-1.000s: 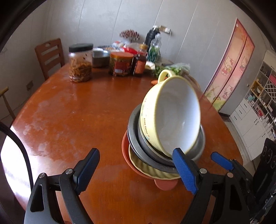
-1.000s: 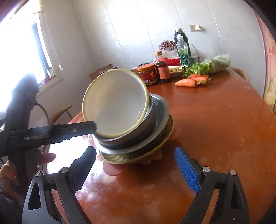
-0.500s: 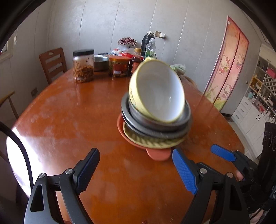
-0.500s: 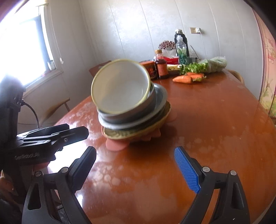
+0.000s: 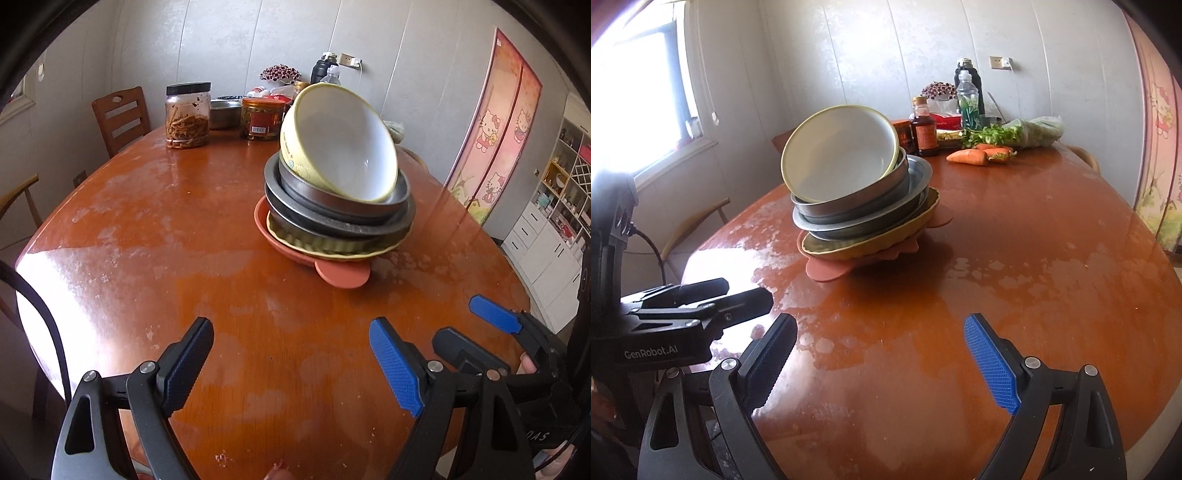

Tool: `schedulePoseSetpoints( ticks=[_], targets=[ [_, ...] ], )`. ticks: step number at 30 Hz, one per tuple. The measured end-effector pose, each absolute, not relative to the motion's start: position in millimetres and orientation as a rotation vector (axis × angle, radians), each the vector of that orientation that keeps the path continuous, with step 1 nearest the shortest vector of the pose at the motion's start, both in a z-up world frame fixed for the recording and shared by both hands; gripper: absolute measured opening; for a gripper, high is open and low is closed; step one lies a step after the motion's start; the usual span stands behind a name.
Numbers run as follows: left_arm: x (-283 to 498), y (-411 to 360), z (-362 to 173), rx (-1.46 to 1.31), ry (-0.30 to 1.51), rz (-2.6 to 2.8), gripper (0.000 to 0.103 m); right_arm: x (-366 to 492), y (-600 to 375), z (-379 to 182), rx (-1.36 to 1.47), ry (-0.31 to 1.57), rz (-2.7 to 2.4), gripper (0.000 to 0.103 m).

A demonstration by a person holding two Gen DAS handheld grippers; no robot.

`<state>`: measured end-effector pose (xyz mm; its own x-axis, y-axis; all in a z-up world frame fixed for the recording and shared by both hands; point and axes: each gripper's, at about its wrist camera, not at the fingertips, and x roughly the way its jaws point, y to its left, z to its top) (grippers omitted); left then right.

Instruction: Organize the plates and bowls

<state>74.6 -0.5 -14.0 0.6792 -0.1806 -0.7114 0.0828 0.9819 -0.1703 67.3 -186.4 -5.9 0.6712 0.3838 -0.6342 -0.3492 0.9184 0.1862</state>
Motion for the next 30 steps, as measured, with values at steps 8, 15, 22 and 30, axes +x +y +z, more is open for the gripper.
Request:
schedulePoseSetpoints(
  ticks=[8,15,22,30],
  targets=[
    [68.5,-6.4,-13.9,-0.127,0.815,-0.143,0.086,60.9,-188.4,-5.2,0.049,0.721,0.418,0.093],
    [64.4,-13.5,-13.9,-0.138,0.82,-0.14,0.086,57.1,-195.2,-5.1,0.058,0.718,0.408,0.093],
    [61.3,-16.9,-13.1,-0.134,0.828,-0.141,0.086,51.3,-194.2,-2.1,0.051,0.711,0.418,0.093],
    [57.7,-15.8,-10.2,-0.132,0.825,-0.138,0.086,46.4,-192.7,-0.4,0.04,0.71,0.415,0.093]
  ],
)
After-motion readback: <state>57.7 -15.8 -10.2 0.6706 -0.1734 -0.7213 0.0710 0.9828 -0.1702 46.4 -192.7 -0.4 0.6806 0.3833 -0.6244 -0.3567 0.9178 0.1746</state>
